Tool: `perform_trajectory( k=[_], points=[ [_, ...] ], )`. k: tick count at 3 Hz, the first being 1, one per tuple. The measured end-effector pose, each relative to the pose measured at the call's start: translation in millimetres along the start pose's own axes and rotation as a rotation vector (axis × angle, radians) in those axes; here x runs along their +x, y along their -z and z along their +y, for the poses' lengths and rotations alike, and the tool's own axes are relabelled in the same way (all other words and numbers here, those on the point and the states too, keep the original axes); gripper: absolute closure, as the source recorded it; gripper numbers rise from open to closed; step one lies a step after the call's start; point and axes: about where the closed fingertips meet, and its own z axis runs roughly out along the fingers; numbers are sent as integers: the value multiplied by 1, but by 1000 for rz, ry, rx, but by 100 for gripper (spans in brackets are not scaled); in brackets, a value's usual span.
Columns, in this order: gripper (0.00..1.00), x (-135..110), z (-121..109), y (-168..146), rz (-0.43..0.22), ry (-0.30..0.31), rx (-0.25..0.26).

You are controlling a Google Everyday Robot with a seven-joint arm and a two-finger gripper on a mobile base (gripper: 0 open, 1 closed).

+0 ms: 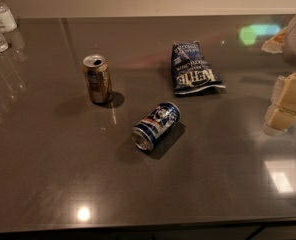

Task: Pick pepsi can

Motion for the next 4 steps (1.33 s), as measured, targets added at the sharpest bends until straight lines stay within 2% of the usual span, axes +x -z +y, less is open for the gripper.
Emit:
perform_trajectory(
  k=[1,2,4],
  points=[
    [0,0,0,0,0,0,0],
    [0,-12,0,-4,-10,52,-6],
    [0,-60,5,-36,-79,238,-49]
  ],
)
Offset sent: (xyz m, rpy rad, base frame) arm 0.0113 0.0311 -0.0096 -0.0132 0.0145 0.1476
